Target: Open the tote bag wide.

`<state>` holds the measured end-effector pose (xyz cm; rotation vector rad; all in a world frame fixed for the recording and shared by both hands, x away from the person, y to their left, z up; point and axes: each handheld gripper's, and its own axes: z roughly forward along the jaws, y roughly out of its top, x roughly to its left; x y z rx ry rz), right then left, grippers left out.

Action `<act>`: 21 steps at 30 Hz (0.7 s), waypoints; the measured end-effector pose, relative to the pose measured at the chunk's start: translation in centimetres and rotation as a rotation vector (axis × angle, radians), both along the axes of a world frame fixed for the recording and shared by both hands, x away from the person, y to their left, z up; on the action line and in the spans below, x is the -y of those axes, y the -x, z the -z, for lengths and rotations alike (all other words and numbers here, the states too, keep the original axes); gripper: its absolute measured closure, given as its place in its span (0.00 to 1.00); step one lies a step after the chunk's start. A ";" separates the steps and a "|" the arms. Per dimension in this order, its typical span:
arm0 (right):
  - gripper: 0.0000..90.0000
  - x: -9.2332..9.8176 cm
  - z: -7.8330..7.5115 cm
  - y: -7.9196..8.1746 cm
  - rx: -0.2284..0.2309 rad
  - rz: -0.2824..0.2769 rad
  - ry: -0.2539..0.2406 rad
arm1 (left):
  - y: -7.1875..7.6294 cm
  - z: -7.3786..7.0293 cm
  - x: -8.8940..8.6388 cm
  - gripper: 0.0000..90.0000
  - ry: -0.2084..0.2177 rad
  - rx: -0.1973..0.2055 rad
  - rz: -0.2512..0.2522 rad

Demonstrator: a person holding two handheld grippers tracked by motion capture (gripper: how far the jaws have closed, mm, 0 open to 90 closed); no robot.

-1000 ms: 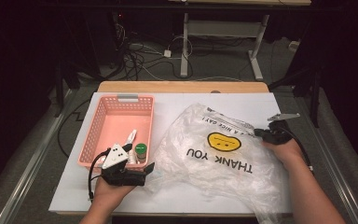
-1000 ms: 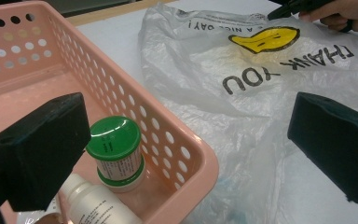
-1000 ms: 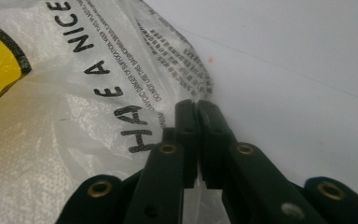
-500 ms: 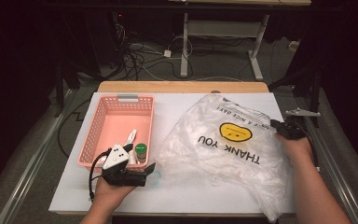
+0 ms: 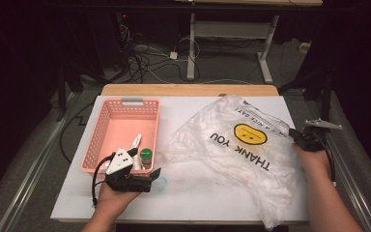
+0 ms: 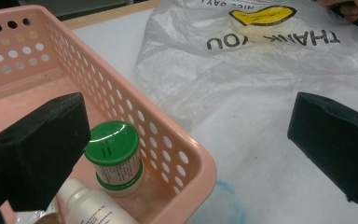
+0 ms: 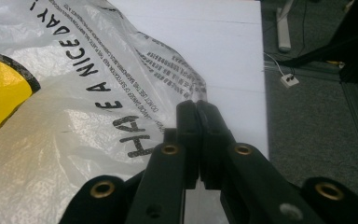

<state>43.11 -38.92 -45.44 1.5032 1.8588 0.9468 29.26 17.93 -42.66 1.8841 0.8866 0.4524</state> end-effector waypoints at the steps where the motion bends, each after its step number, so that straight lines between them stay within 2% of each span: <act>1: 0.99 0.0 0.0 0.0 0.000 0.000 0.000 | 0.0 0.0 0.0 0.00 -0.001 0.002 -0.001; 3: 0.82 -0.6 -0.3 0.9 -0.002 -0.008 -0.004 | 0.1 -0.1 -0.1 0.00 0.003 0.002 -0.008; 4: 0.82 -0.6 -0.3 0.9 -0.002 -0.008 -0.004 | 0.1 -0.1 -0.1 0.00 0.003 0.002 -0.008; 5: 0.66 -0.8 -0.9 1.5 0.017 -0.039 0.000 | 0.1 -0.2 -0.3 0.00 0.012 -0.006 -0.012; 6: 0.60 -0.9 -1.3 2.0 0.030 -0.053 -0.002 | 0.0 -0.2 -0.4 0.00 0.011 -0.008 -0.016; 7: 0.60 -0.9 -1.3 2.0 0.030 -0.053 -0.002 | 0.0 -0.2 -0.4 0.00 0.011 -0.008 -0.016; 8: 0.56 -1.0 -1.8 2.5 0.045 -0.067 -0.001 | 0.0 -0.2 -0.4 0.00 0.007 -0.004 -0.021; 9: 0.50 -1.3 -2.6 3.5 0.072 -0.107 -0.001 | -0.1 -0.2 -0.5 0.00 0.003 -0.002 -0.026; 10: 0.50 -1.3 -2.6 3.5 0.072 -0.107 -0.001 | -0.1 -0.2 -0.5 0.00 0.003 -0.002 -0.026; 11: 0.45 -1.7 -3.2 4.6 0.089 -0.143 -0.009 | -0.2 -0.2 -0.5 0.00 -0.003 -0.002 -0.028; 12: 0.45 -1.7 -3.2 4.6 0.089 -0.143 -0.009 | -0.2 -0.2 -0.5 0.00 -0.009 0.000 -0.033; 15: 0.37 -2.8 -3.4 6.3 0.107 -0.200 -0.018 | -0.3 -0.1 -0.5 0.00 -0.018 0.006 -0.042; 18: 0.30 -4.1 -3.2 7.8 0.110 -0.244 -0.032 | -0.2 -0.1 -0.5 0.00 -0.019 0.014 -0.041; 19: 0.26 -5.0 -3.0 8.7 0.108 -0.275 -0.036 | -0.2 -0.1 -0.5 0.00 -0.012 0.015 -0.038; 21: 0.24 -5.5 -2.8 9.0 0.107 -0.295 -0.032 | -0.2 -0.2 -0.5 0.00 -0.009 0.011 -0.035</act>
